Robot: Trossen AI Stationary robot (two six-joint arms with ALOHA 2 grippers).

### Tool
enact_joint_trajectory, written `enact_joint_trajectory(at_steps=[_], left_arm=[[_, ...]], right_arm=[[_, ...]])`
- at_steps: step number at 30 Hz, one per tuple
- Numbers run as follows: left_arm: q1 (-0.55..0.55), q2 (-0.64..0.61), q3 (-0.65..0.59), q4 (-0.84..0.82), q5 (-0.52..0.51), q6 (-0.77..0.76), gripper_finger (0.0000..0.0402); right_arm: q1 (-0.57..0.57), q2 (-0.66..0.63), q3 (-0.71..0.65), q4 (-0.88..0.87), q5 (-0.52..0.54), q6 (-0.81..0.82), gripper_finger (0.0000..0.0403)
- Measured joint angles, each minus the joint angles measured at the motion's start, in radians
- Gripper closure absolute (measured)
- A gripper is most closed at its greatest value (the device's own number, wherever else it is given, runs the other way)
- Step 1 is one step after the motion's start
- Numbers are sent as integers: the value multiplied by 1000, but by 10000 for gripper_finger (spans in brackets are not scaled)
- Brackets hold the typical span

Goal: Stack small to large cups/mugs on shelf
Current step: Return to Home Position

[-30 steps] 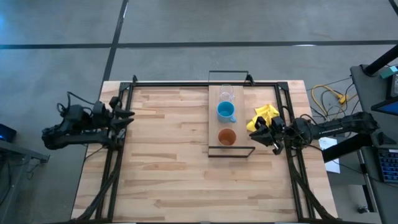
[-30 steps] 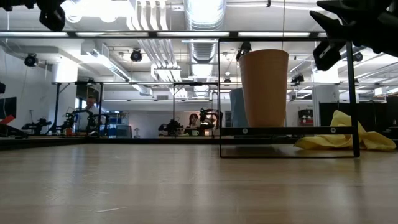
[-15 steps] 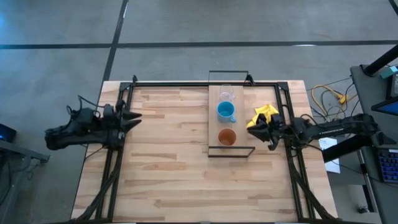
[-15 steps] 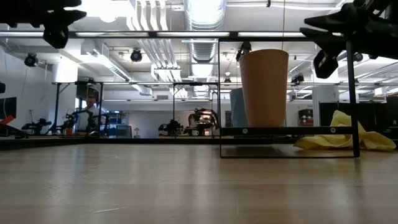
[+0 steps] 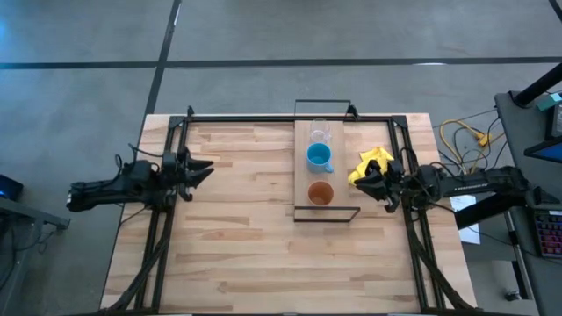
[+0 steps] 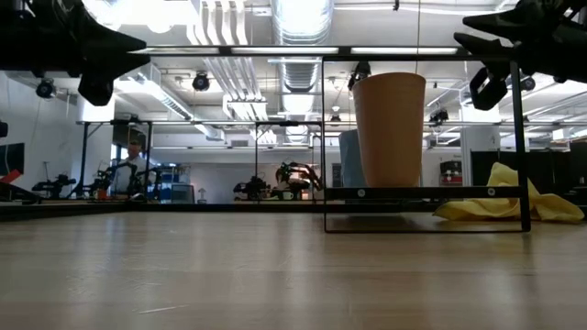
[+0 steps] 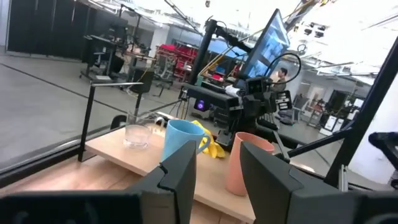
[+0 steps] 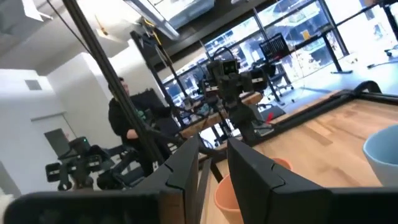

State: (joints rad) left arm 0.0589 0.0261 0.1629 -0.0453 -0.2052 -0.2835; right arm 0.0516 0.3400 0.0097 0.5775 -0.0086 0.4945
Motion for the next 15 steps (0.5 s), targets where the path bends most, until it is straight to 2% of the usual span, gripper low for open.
enact_joint_trajectory(at_steps=[5, 13, 15], left_arm=[[0, 0, -24, 70, -3, 1, 291], [0, 0, -48, 69, -3, 1, 291], [0, 0, -54, 82, -3, 1, 291]], right_arm=[[0, -110, 0, -91, -2, -14, 322], [0, -320, 0, -320, -2, -11, 319], [0, -342, 1, -333, -2, -9, 318]])
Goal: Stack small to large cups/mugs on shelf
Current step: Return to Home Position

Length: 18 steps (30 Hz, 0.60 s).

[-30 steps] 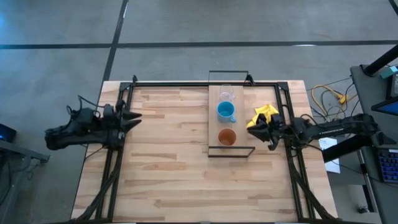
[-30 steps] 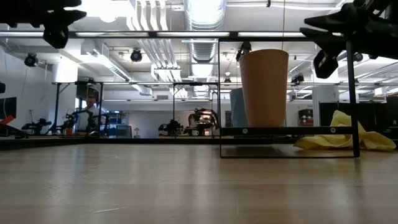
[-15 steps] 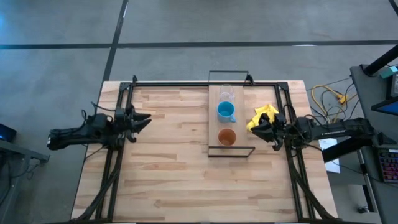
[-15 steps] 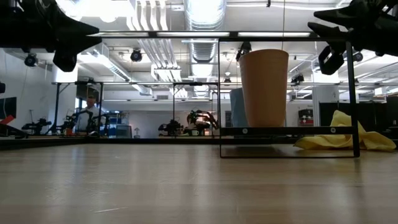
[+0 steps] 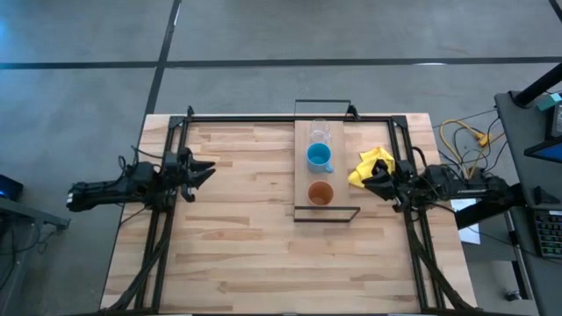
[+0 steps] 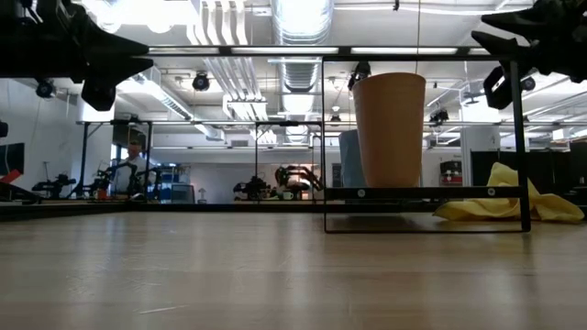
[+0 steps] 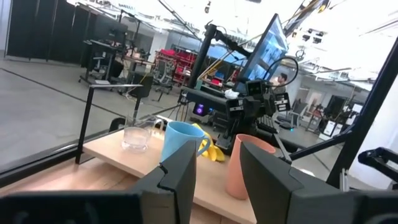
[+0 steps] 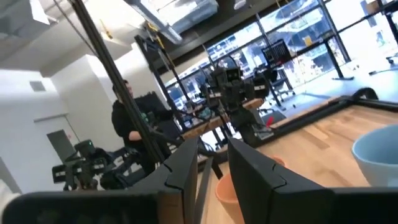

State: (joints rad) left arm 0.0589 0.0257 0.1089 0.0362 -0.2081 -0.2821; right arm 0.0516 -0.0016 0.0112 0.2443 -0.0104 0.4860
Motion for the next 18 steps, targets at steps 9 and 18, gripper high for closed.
enact_joint_trajectory(at_steps=[9, 18], left_arm=[[0, 1, -2, -1, -13, 13, 291], [0, 0, -67, 20, -19, 10, 291]], right_arm=[[0, 1, 0, -32, -16, -19, 319], [0, 2, 0, -85, -16, -15, 315]])
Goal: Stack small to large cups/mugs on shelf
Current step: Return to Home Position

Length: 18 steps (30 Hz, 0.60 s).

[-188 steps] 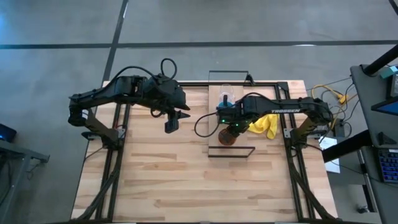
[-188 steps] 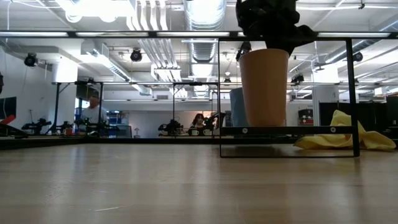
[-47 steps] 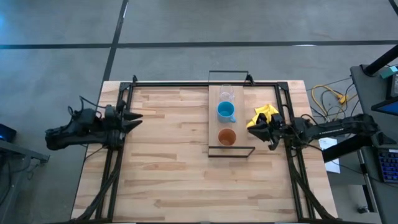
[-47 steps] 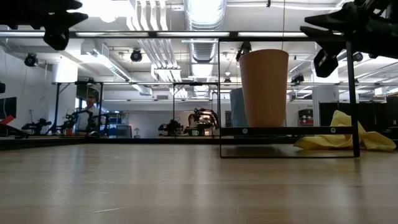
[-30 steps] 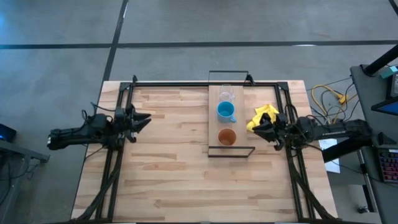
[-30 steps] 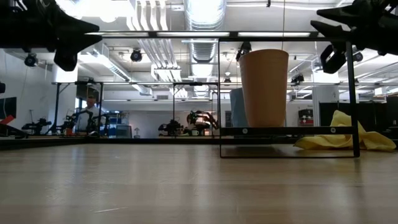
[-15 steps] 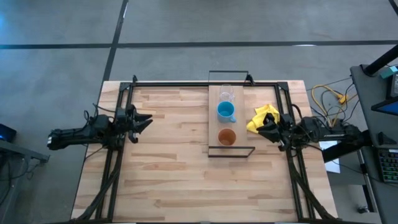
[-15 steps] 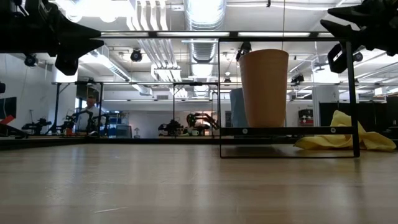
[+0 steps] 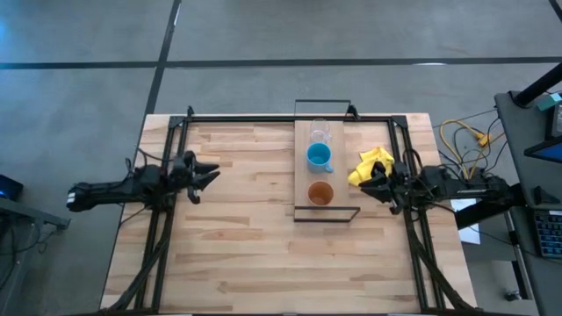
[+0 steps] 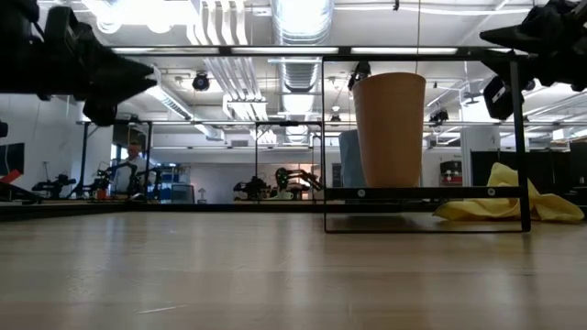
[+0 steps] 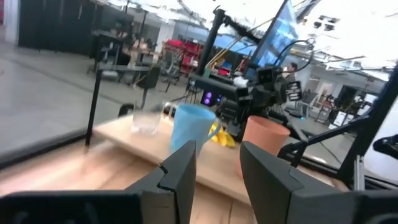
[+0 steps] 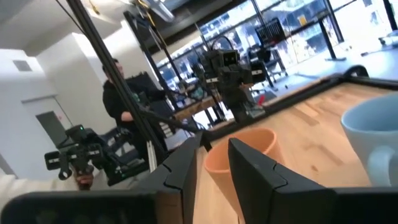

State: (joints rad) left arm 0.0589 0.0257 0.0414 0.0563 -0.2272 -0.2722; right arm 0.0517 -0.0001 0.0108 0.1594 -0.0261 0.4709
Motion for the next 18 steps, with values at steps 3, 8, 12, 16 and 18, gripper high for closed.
enact_joint_trajectory(at_steps=[3, 8, 12, 16, 18], left_arm=[[0, 0, -33, 13, -16, -36, 291], [0, -1, -33, 16, -17, -32, 291], [0, 0, -33, 14, -17, -29, 291], [0, 0, -34, 14, -17, -29, 291], [0, 5, -34, 14, -17, -36, 291]], right_arm=[[0, 0, 0, -28, 0, 4, 316], [0, 1, 0, -75, 1, -7, 313], [0, 1, 0, -146, 1, -2, 313], [0, 1, -1, -150, 1, -35, 314], [0, 1, -1, -150, 1, -61, 313]])
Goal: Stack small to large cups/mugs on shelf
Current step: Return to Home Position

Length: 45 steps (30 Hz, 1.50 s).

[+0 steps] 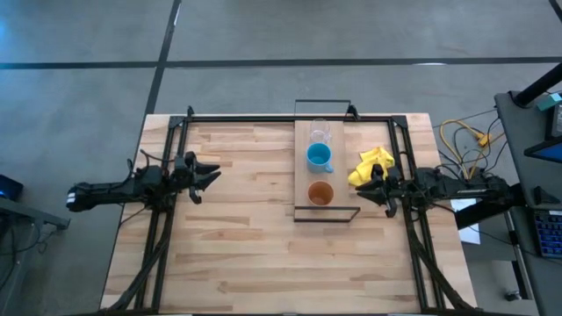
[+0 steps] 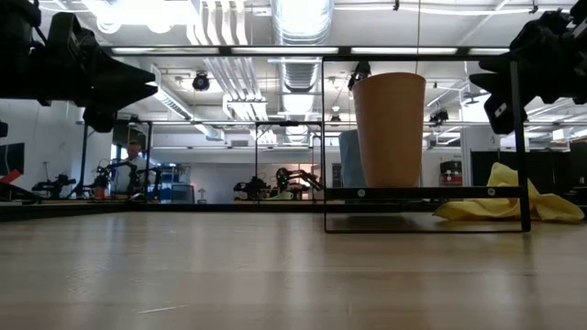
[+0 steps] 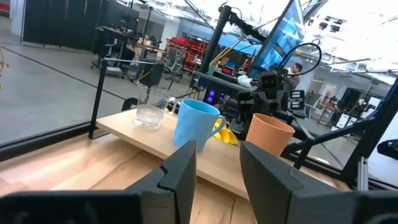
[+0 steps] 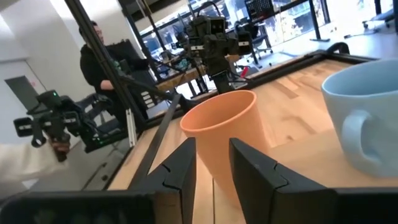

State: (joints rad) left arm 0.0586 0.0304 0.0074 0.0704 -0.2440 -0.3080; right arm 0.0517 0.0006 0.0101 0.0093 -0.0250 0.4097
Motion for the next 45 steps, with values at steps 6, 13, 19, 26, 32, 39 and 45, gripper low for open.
enact_joint_trajectory(at_steps=[6, 13, 19, 26, 32, 39, 45], left_arm=[[0, 8, -1, 0, 0, 0, 291], [0, 9, -2, 0, 0, 0, 291], [0, 8, -2, 0, 0, 0, 291], [0, 8, -3, 0, 0, 0, 291], [0, 8, -3, 0, 1, 0, 291], [0, 8, -3, 0, 1, 0, 291], [0, 10, -3, 0, 1, 0, 291]], right_arm=[[0, 10, 0, 0, 0, -23, 315], [0, 36, 0, 0, 0, -17, 326], [0, 40, 0, 0, 0, -17, 330], [0, 42, 0, 0, 0, -17, 325], [0, 42, 0, 0, 0, -17, 331], [0, 42, 0, 0, 0, -17, 331], [0, 42, 0, 0, 0, -17, 325]])
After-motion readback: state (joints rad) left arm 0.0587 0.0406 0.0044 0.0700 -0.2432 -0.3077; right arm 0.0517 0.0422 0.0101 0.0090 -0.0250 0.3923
